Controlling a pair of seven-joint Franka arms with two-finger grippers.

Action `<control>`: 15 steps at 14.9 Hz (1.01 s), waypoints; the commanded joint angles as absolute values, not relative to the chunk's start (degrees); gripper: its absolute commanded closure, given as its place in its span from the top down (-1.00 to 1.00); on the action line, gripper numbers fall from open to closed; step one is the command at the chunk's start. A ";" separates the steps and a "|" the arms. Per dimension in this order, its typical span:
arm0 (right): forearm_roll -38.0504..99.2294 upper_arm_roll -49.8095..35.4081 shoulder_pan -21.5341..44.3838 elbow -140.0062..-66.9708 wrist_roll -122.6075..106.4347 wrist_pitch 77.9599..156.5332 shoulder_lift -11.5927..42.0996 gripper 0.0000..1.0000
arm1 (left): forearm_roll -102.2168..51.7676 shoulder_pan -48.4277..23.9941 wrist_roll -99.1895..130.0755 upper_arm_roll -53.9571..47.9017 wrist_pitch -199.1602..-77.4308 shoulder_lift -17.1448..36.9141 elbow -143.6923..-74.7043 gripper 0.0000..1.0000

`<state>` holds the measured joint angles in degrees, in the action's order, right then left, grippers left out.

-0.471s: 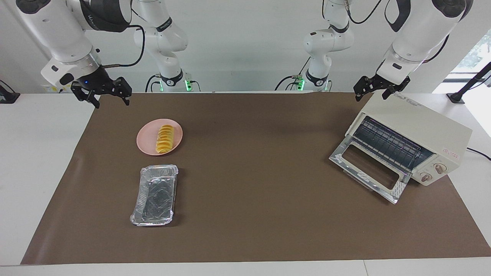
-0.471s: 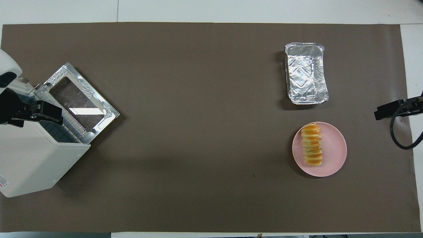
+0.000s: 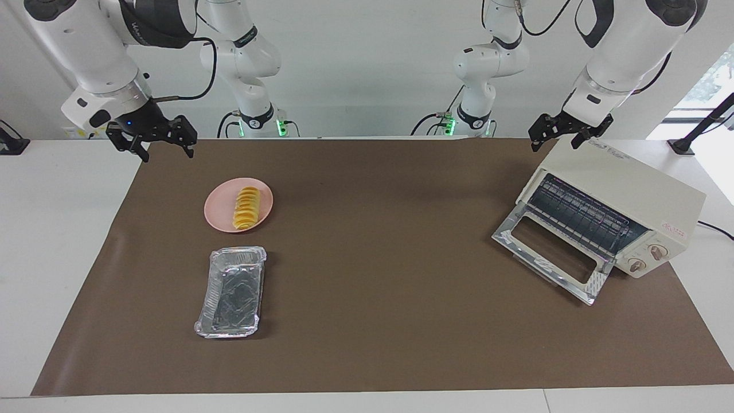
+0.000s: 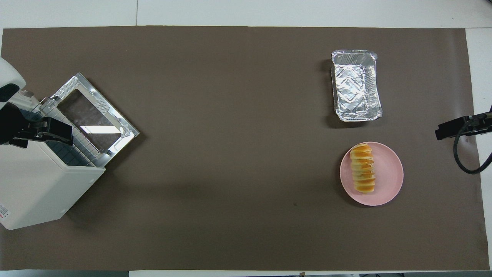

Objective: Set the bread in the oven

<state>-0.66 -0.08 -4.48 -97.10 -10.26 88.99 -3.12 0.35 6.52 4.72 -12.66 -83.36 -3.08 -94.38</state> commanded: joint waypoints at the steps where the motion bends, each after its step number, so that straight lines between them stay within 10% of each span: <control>1: -1.49 -0.70 -5.36 -98.79 -10.90 89.30 -4.39 1.00 | 0.09 7.65 4.31 -13.27 -84.20 -4.83 -96.15 1.00; 9: -0.70 -1.58 -4.48 -124.60 -10.55 104.83 -16.34 1.00 | 0.09 7.65 4.31 -13.18 -84.20 -4.83 -96.15 1.00; 15: -0.62 -2.20 0.88 -139.01 -3.79 122.21 -15.74 1.00 | 0.09 7.65 4.31 -13.27 -84.20 -4.83 -96.15 1.00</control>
